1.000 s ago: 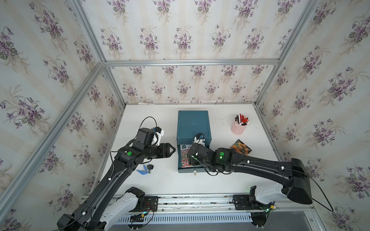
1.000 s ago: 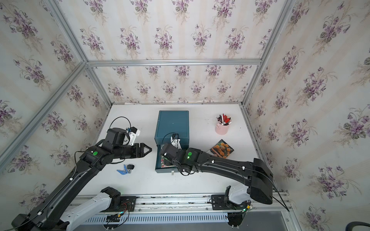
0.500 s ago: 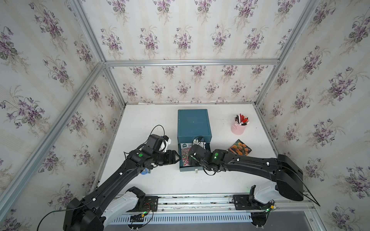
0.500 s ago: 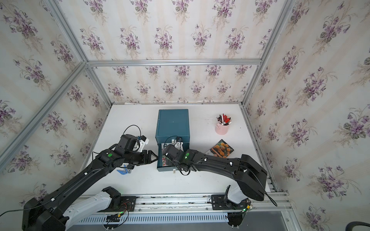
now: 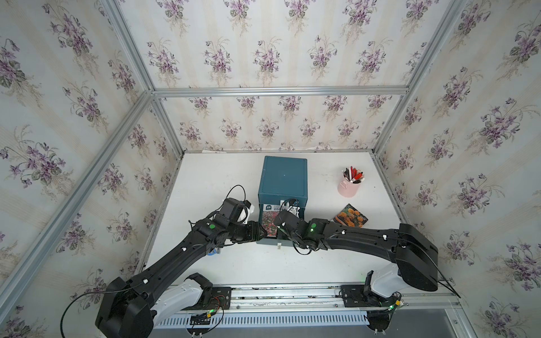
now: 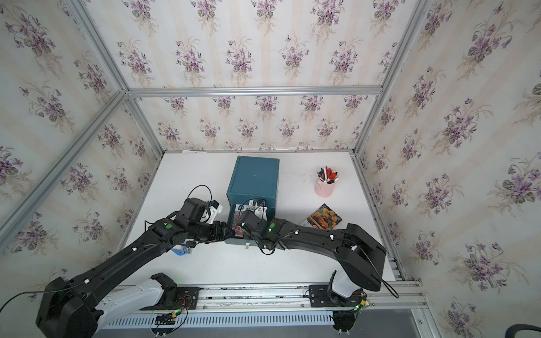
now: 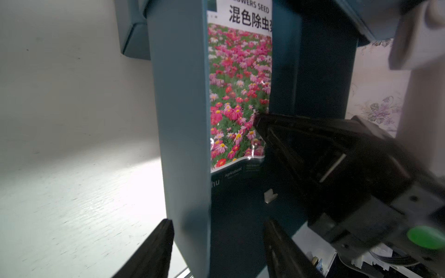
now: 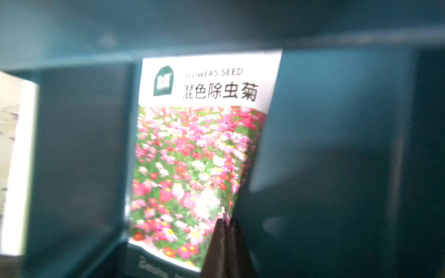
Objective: Take the seed bags out of the drawer
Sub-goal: Pick up the seed packet from the drawer.
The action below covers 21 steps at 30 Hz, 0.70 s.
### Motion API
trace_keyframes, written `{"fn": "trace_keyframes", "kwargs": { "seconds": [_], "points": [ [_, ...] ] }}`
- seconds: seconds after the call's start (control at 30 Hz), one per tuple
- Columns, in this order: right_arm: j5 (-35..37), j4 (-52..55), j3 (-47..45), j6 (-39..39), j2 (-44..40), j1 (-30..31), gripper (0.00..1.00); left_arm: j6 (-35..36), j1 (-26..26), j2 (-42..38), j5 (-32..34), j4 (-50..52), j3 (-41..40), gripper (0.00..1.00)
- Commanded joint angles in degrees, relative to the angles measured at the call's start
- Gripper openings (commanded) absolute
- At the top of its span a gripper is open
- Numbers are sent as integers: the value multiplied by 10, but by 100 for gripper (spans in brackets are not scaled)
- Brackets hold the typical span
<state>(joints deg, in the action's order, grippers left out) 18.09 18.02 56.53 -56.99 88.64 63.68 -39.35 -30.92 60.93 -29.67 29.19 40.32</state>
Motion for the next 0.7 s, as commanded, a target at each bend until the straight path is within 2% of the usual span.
{"fn": "trace_keyframes", "kwargs": {
  "seconds": [0.0,0.13,0.47,0.67],
  "points": [
    [0,-21,-4,8,-22,0,0,1,-3,0,12,-11,-2,61],
    [3,-45,-15,9,-73,0,0,-1,-4,-4,23,-6,-4,59],
    [-37,-27,-17,-14,-181,0,0,-2,-4,-5,37,-1,-1,59],
    [-19,41,-8,-16,-263,0,0,1,-4,-9,48,13,10,74]
  ]
}}
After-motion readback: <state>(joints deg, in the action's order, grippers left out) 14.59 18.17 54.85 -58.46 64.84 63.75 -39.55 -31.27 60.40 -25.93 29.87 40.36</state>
